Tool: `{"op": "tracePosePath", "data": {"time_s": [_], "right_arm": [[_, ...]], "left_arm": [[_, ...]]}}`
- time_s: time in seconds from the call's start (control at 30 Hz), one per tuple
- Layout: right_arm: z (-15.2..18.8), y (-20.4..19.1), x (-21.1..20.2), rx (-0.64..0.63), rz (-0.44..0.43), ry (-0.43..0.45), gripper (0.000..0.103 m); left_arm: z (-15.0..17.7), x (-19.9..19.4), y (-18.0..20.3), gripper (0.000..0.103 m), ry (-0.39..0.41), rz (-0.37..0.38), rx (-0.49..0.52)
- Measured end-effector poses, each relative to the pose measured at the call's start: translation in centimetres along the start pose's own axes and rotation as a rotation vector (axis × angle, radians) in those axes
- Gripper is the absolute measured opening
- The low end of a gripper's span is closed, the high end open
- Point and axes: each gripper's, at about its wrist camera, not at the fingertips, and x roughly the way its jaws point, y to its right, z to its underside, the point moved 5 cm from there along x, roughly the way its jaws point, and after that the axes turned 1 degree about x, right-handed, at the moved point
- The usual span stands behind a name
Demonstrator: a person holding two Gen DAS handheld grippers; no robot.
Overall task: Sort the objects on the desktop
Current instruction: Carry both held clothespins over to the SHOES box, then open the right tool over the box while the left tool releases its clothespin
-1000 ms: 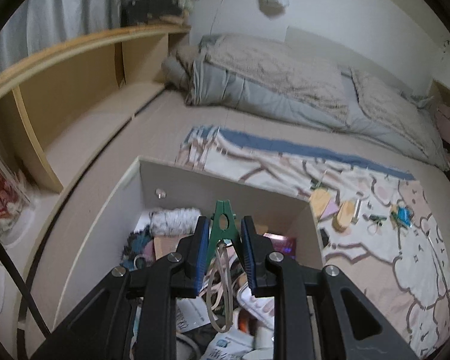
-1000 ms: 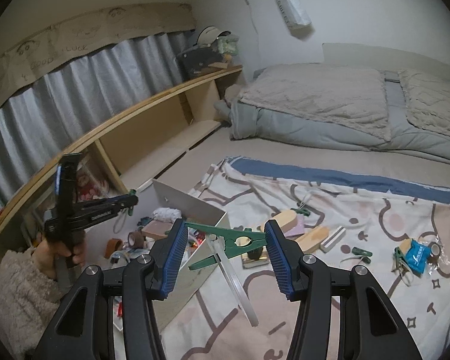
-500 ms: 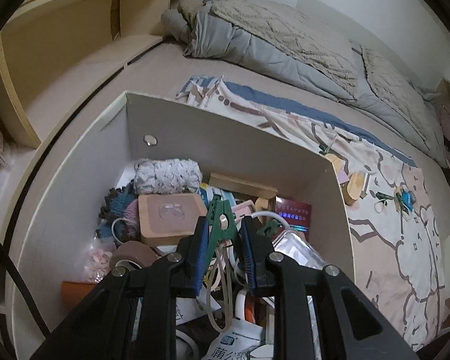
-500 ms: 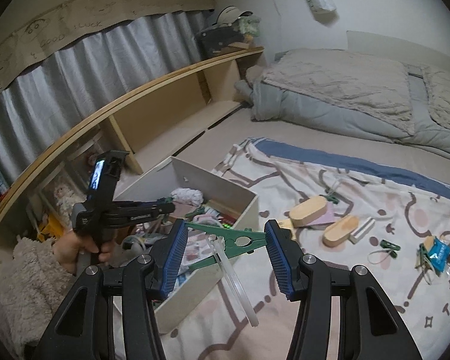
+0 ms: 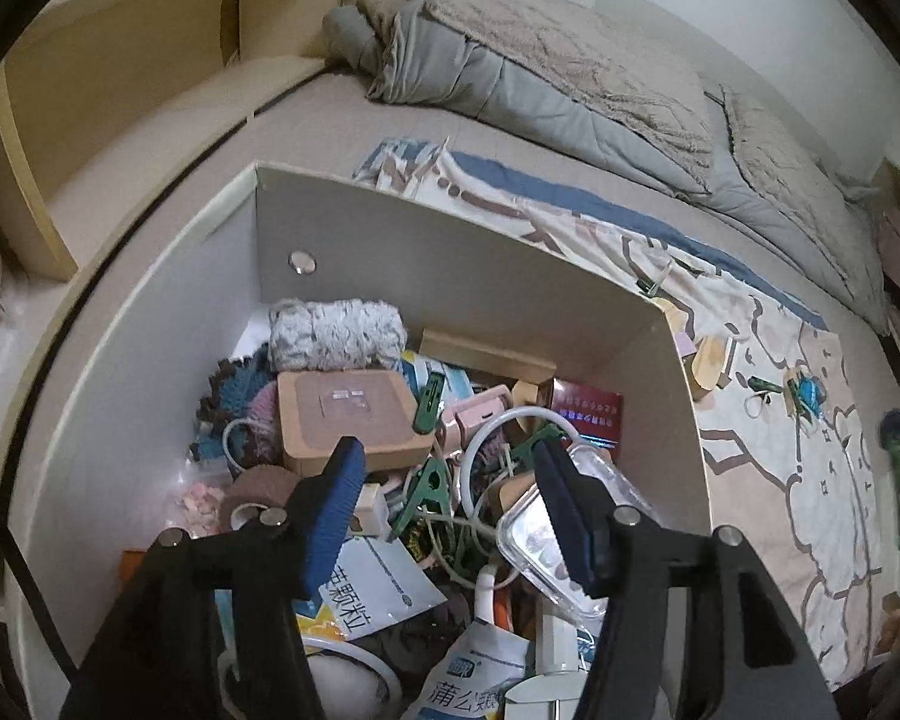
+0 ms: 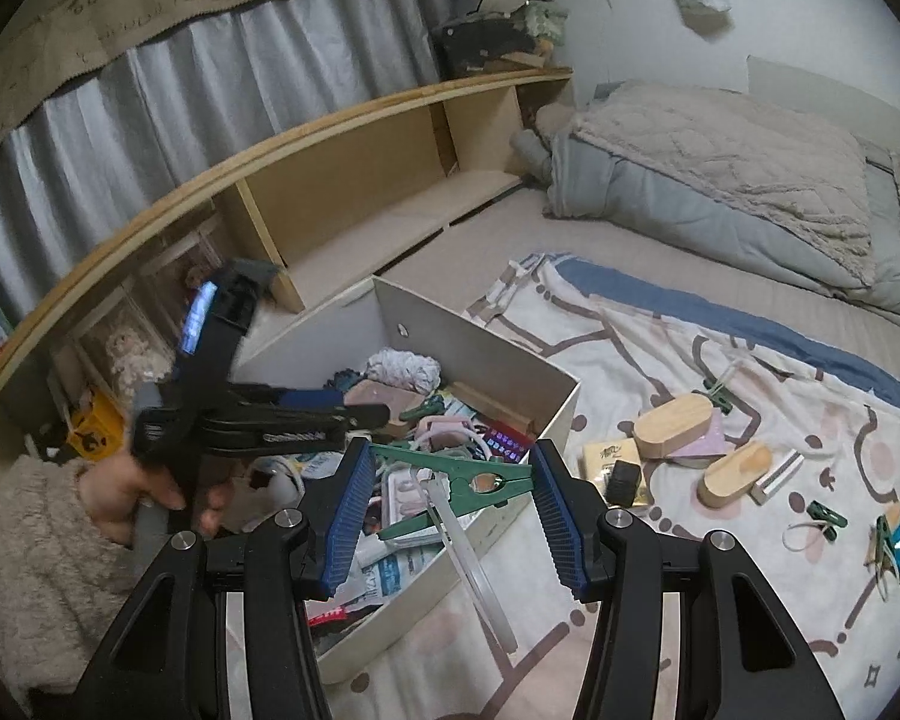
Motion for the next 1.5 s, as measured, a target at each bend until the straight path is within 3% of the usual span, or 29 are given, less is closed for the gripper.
{"op": "tracePosePath", "data": {"time_s": [0.23, 0.37, 0.5, 0.67, 0.8, 0.93, 1.17, 1.27, 1.4, 1.43, 1.5], "right_arm": [[-0.4, -0.4, 3.4, 0.012, -0.012, -0.021, 0.054], [-1.1, -0.7, 5.6, 0.021, -0.013, -0.016, 0.054], [-1.5, -0.8, 8.0, 0.035, -0.006, -0.03, 0.054], [-2.1, -0.9, 10.8, 0.053, 0.015, -0.058, 0.054], [-2.5, -0.7, 12.7, 0.06, 0.047, -0.086, 0.054], [-2.8, -0.2, 14.0, 0.066, 0.09, -0.106, 0.054], [-3.3, 0.2, 15.3, 0.14, 0.067, -0.098, 0.054], [-3.2, 0.4, 15.5, 0.173, 0.059, -0.09, 0.076], [-3.0, 0.5, 15.3, 0.179, 0.052, -0.08, 0.081], [-3.0, 0.5, 15.2, 0.18, 0.051, -0.079, 0.087], [-3.0, 0.5, 15.0, 0.18, 0.047, -0.077, 0.091]], "left_arm": [[-0.6, -1.8, 0.1, 0.068, 0.078, -0.074, 0.076], [-1.2, -2.8, -1.0, 0.068, 0.123, -0.106, 0.047], [-1.8, -4.2, -2.4, 0.08, 0.178, -0.132, -0.002], [-2.3, -6.0, -3.6, 0.083, 0.228, -0.181, -0.016], [-2.3, -6.6, -3.8, 0.095, 0.247, -0.207, -0.019], [-2.1, -6.7, -3.6, 0.096, 0.256, -0.25, 0.006], [-2.1, -7.0, -3.4, 0.096, 0.282, -0.339, 0.07], [-2.0, -7.5, -3.5, 0.097, 0.304, -0.333, 0.071], [-2.0, -7.8, -3.3, 0.097, 0.32, -0.332, 0.074], [-2.0, -7.9, -3.2, 0.097, 0.323, -0.333, 0.075], [-2.0, -8.0, -3.0, 0.097, 0.33, -0.333, 0.08]]}}
